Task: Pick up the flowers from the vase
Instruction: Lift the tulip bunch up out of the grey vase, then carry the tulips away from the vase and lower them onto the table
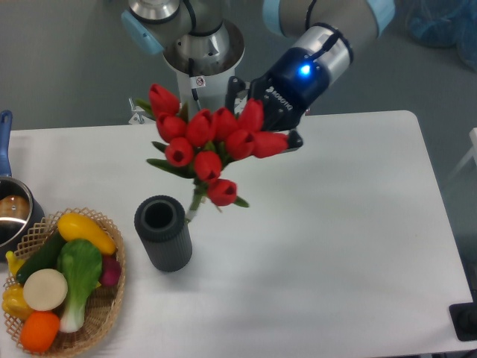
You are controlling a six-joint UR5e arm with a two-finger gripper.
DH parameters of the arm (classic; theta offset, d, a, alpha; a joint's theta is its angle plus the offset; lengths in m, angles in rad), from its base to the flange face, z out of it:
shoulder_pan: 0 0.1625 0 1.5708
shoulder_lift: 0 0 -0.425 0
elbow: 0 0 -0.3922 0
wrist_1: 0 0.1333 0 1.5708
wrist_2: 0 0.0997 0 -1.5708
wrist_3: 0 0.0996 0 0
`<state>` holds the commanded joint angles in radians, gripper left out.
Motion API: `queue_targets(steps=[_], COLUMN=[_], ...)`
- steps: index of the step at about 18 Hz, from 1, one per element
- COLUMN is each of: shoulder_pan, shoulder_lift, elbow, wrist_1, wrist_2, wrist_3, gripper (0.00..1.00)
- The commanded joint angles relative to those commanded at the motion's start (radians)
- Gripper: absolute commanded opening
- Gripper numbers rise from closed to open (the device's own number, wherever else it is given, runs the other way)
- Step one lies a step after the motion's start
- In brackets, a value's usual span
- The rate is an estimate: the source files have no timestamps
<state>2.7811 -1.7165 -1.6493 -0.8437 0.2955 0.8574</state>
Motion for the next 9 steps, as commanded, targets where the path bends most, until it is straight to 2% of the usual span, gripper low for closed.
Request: queue_targets(steps=[3, 7, 9], shoulder_pan=[0.002, 0.021, 0.021], shoulder_lift=[-0.005, -0.023, -0.023], elbow=[0.043, 0.072, 0.081], wrist_1=[-0.002, -0.003, -0.006], wrist_2=[0.166, 0.217, 0.287], wrist_3=[0.028, 0.038, 0.052], gripper=[0.19, 0.18, 0.15])
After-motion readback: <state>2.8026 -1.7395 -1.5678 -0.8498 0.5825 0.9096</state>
